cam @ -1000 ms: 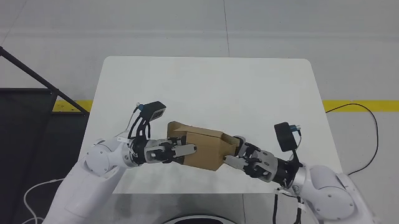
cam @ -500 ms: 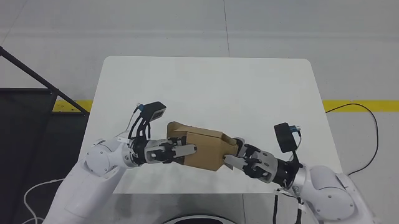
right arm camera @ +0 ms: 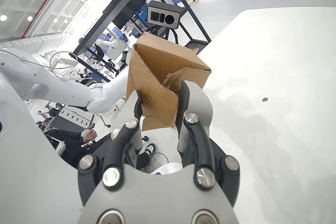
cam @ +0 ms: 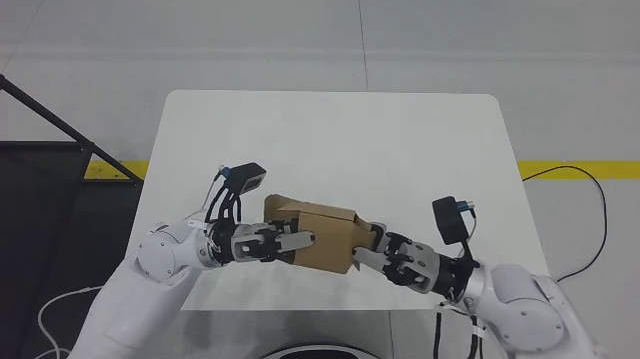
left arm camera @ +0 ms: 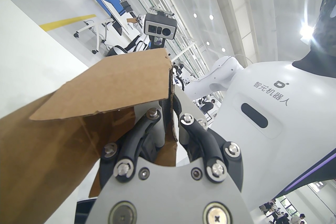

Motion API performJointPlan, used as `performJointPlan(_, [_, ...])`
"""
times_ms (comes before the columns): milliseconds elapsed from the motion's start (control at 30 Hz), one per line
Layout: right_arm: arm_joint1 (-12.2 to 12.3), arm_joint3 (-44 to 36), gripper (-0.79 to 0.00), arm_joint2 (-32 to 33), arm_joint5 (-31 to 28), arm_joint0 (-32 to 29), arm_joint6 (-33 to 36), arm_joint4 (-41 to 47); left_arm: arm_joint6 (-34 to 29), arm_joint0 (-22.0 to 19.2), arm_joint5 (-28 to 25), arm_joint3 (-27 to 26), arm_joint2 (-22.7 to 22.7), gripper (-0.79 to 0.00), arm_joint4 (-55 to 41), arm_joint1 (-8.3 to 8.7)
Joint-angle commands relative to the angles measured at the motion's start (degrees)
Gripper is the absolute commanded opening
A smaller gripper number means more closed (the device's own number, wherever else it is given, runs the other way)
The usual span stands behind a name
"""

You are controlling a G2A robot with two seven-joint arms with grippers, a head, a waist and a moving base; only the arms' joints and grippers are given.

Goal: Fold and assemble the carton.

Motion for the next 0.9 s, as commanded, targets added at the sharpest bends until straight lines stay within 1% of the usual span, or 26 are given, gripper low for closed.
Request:
performJointPlan(0, [0.0, 0.1, -0.459, -0.3, -0.3, 0.2, 0.1, 0.2, -0.1, 0.0, 0.0, 0.0, 0.0, -0.785, 0.0, 0.01])
performJointPlan(267, [-0.1, 0.3, -0.462, -1.3, -0.2, 1.1, 0.3, -0.1, -0.1, -0.1, 0.1, 0.0, 0.2, -0.785, 0.0, 0.01])
performJointPlan(500, [-0.2, 0.2, -0.437, -1.9, -0.2, 1.5, -0.1, -0.5, 0.0, -0.2, 0.0, 0.1, 0.3, -0.785, 0.1, 0.01])
performJointPlan(667, [-0.2, 0.2, -0.437, -2.4, -0.8, 1.7, -0.2, -0.4, 0.0, -0.2, 0.0, 0.1, 0.4, -0.785, 0.1, 0.01])
performJointPlan(867, [-0.3, 0.4, -0.471, -2.2, -1.7, 1.5, -1.5, -0.1, 0.3, 0.0, -1.0, 0.0, 0.3, -0.785, -0.5, 0.00])
